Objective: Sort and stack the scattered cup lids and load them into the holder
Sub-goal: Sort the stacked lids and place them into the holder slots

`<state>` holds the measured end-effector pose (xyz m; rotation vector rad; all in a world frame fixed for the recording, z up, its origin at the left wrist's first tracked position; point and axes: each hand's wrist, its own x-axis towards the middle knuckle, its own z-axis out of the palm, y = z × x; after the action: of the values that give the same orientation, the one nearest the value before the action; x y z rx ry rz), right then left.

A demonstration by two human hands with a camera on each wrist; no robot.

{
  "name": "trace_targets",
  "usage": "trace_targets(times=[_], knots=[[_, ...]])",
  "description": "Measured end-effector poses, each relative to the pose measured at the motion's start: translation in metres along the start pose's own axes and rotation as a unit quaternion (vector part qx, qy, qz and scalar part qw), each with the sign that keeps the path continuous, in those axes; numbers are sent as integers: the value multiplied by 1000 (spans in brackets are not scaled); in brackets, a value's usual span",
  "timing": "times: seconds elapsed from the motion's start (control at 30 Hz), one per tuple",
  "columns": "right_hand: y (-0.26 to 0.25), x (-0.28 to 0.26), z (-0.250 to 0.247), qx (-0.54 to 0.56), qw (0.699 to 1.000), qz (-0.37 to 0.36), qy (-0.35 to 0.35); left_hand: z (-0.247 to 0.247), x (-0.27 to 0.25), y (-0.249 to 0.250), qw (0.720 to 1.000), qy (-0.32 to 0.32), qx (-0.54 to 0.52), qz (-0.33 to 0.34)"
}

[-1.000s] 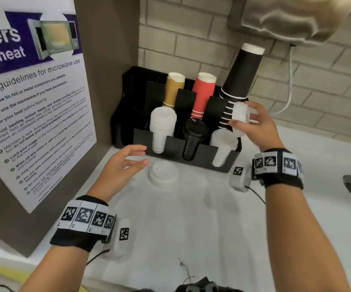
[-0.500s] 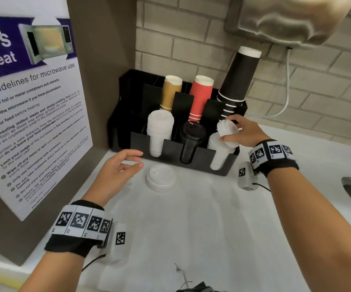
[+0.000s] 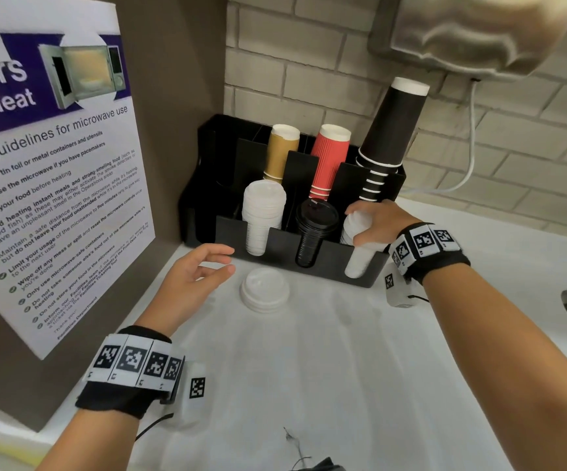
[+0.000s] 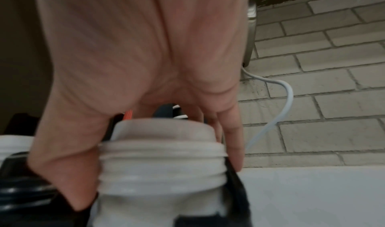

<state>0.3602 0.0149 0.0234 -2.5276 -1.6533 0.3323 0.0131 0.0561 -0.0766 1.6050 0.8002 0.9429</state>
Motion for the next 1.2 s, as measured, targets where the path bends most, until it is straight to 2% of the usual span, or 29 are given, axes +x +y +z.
trace_targets(times=[0.23, 0.43, 0.5, 0.6, 0.67, 0.8, 1.0, 1.03, 1.07, 1.13, 1.17, 1.2], knots=[[-7, 7, -1, -30, 999, 15, -15, -4, 0, -1, 1000, 0, 4, 0], [-10, 3, 8, -106, 990, 47, -77, -5, -1, -1, 1000, 2, 11, 5], [-10, -4, 13, -111, 991, 53, -46, -4, -1, -2, 1000, 2, 11, 6], [-8, -22, 23, -128, 990, 9, 64, -2, -2, -2, 1000, 1, 12, 5], [-10, -32, 34, -137, 987, -9, 85, 0, -2, -2, 1000, 0, 12, 2], [-17, -39, 49, -155, 987, 37, 12, 5, -1, 0, 1000, 0, 12, -4], [-24, -38, 44, -156, 986, 55, 5, 7, -2, 5, 1000, -2, 10, -4], [-27, -40, 42, -145, 988, 49, 24, 6, -3, 5, 1000, -1, 9, -6], [-32, -44, 42, -139, 987, 28, 71, 6, -4, 6, 1000, 0, 8, -8], [-47, -50, 46, -112, 976, -60, 176, 4, -6, 6, 1000, 3, 5, -11], [-59, -53, 51, -77, 976, -115, 168, 3, -7, 7, 1000, 6, 3, -14], [-71, -56, 58, -37, 980, -165, 108, 3, -8, 7, 1000, 8, 0, -18]])
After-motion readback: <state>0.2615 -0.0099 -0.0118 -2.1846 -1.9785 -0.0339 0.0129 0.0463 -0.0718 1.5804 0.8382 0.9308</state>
